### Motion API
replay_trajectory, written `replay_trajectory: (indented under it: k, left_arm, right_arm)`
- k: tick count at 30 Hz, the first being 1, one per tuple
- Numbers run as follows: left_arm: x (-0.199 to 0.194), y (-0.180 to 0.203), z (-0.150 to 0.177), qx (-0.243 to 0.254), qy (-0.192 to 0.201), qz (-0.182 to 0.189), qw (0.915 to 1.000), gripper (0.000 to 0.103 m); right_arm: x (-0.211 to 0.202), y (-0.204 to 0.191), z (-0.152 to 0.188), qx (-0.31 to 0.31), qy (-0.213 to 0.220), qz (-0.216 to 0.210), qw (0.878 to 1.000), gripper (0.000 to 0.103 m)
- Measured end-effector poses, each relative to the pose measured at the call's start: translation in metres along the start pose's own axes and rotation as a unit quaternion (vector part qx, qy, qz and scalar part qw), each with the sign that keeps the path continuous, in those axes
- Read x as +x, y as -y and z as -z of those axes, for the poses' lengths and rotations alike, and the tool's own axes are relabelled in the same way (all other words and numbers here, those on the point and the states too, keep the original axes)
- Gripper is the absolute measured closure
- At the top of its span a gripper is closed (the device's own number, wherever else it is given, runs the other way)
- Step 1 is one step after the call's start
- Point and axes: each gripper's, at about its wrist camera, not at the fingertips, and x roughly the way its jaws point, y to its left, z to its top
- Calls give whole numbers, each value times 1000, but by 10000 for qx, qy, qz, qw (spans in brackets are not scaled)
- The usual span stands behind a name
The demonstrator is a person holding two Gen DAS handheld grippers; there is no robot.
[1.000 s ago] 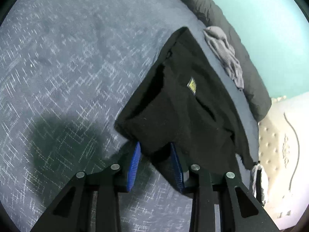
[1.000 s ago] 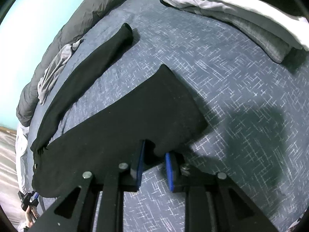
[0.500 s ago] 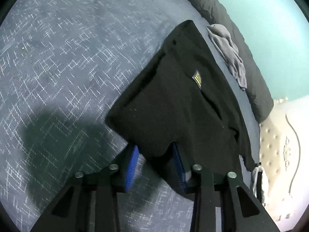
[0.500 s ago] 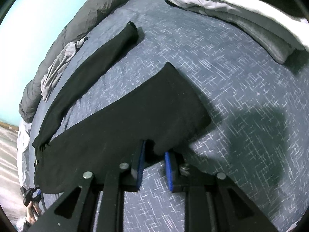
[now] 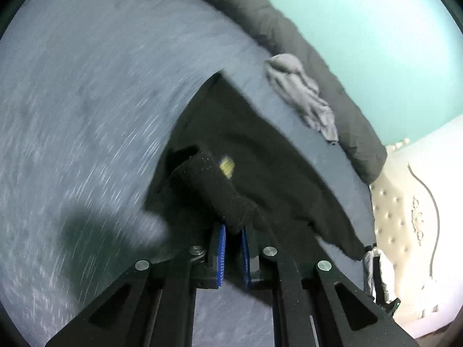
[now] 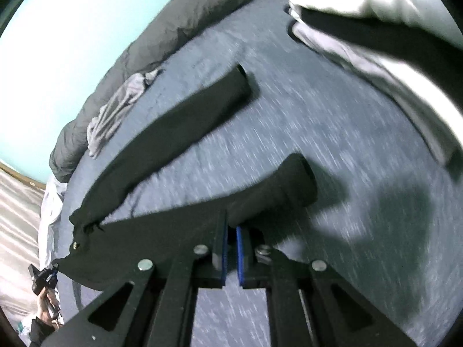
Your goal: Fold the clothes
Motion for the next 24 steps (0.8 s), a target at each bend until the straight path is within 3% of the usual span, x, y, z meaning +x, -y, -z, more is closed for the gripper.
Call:
replay_trajectory:
  k: [7,12,19,24]
  left_arm:
    - [24,57,-65,376,123,-93,9992,95]
    - [55,84,-114,358,228,-242,9988,95]
    - [121,100,-164,422,178,-545,9975,95]
    - [162,90,-184,288,114,-688,9972,95]
  right_arm:
    - [16,-27,-72,-168,208,32,9996,99]
    - [43,-40,-123,-210,319,169,9991,99]
    - [101,-48,-186,-251,314,530,9978,99]
    - [157,-49,-222,-236,104,797,9965,99]
